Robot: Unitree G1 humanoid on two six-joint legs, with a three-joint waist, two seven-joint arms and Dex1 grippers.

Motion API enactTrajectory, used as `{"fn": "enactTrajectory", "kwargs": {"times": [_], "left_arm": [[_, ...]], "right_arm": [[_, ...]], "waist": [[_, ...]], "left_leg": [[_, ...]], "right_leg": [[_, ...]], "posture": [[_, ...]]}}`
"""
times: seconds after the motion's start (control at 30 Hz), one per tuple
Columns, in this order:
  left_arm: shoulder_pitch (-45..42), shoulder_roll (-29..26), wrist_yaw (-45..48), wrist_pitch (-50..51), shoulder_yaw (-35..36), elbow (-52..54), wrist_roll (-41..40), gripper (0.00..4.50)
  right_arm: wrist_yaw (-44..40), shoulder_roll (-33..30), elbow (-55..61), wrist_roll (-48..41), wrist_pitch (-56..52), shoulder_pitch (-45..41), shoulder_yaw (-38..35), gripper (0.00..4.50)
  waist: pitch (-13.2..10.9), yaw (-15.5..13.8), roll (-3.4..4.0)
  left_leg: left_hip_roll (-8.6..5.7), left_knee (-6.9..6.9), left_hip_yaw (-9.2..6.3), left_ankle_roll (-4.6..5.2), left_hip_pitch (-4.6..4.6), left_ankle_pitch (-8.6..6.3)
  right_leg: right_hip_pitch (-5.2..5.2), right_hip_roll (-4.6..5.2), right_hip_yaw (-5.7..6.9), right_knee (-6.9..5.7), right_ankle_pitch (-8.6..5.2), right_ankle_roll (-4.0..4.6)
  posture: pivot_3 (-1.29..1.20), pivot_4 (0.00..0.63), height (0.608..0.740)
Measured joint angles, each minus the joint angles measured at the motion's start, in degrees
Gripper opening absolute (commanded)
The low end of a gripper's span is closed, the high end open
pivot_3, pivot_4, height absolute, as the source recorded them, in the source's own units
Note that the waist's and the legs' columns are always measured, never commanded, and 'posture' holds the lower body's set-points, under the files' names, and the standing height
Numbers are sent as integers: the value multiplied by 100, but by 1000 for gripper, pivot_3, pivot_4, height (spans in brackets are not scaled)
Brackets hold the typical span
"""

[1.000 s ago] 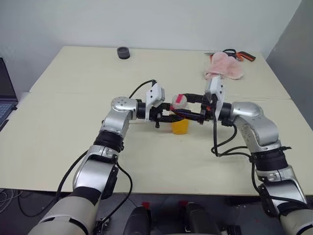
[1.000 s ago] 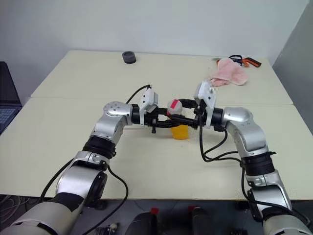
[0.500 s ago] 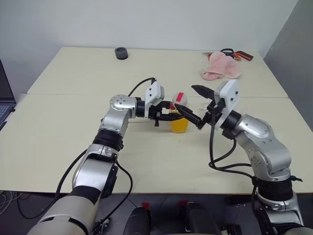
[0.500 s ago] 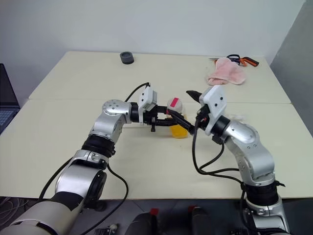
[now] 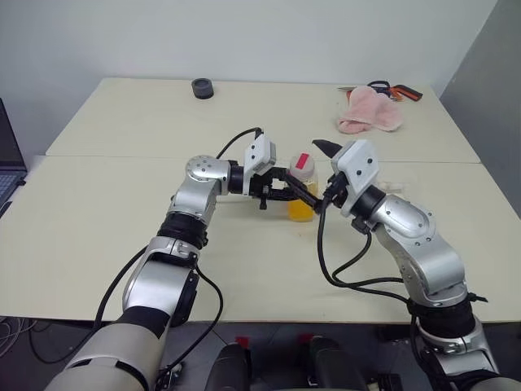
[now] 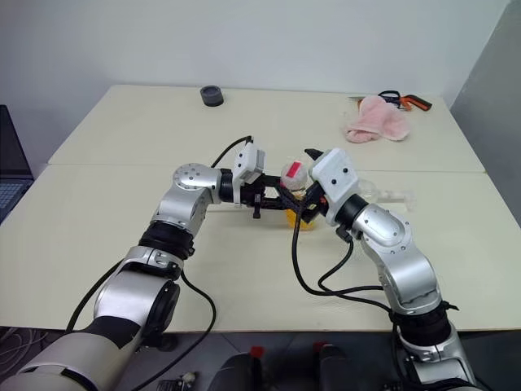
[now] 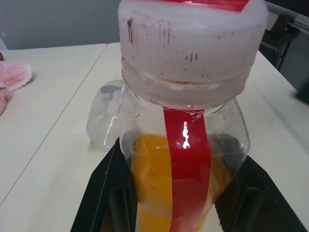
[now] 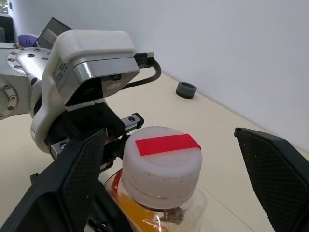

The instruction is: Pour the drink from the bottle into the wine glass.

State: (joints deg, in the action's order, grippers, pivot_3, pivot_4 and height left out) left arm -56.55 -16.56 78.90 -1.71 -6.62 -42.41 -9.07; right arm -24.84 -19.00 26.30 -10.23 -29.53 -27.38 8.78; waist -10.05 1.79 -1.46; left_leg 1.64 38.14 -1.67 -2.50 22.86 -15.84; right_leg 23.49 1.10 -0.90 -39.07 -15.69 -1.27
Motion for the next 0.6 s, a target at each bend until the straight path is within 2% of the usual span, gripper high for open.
{"fn": "enactTrajectory", "kwargs": {"times": [0.6], "left_arm": [[6, -19, 61, 18, -48, 2, 16, 1636]], "right_arm": [[60, -28, -122, 63, 152, 78, -87, 4500]], "waist": [[0, -1, 0]], "left_leg": [[0, 0, 0, 0, 0, 0]], "right_leg": [[0, 0, 0, 0, 0, 0]], "posture": [[0, 150, 740]]}}
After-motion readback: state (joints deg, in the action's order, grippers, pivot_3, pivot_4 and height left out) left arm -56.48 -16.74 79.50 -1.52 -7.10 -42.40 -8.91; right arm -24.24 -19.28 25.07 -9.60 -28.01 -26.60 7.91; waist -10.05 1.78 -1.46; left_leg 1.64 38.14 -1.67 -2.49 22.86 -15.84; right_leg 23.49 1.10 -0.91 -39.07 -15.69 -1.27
